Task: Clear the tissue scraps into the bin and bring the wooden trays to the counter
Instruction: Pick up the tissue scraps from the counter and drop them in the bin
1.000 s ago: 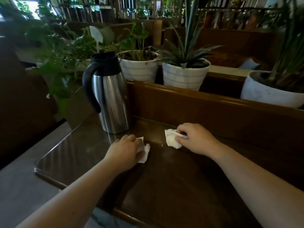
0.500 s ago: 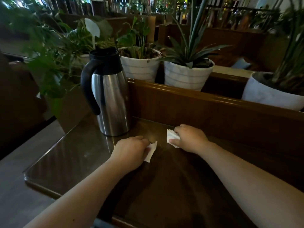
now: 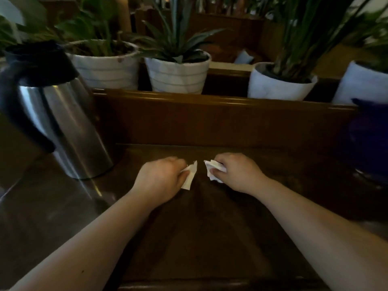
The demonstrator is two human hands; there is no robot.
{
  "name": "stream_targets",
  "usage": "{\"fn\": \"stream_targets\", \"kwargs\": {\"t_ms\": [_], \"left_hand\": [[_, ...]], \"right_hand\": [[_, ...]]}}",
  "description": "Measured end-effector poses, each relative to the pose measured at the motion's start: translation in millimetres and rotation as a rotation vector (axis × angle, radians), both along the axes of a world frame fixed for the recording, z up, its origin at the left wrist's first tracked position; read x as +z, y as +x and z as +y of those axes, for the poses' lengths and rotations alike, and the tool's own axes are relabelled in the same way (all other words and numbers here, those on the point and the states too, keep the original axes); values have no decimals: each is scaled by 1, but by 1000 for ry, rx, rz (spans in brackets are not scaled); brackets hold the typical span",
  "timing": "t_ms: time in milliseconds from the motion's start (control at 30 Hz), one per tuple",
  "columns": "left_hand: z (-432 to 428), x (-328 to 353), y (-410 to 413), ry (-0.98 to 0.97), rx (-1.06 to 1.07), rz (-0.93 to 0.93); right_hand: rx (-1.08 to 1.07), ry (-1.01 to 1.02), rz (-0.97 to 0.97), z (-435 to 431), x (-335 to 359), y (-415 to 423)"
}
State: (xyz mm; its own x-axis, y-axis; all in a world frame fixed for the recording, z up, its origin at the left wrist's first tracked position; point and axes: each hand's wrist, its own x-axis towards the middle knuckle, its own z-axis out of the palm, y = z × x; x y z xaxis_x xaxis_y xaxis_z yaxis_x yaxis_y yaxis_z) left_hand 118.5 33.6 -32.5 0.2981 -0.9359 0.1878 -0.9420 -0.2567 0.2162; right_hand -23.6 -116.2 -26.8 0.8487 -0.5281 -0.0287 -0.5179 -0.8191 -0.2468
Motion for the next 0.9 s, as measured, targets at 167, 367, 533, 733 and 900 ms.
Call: {"fn": "stream_targets", "kwargs": {"t_ms": [167,367,533,733,900], "left_hand": [[-25,1,-37,-33,-136,4],[-42,12,-110,-83,-311,-33],[-50,10,-187,-58,-453,-47],[-40,-1,-303,-55,-580,-62],[-11,-24,-400,-35,-721,-71]], "right_hand": [[-126,-11,-66,-11,7,-71],[-258,35,-183,-5,14,-164],[-360,49,-248,18,12,-259],[-522,20,-254,71,-2,-386],[-673,54,-253,132,-30,-488]]}}
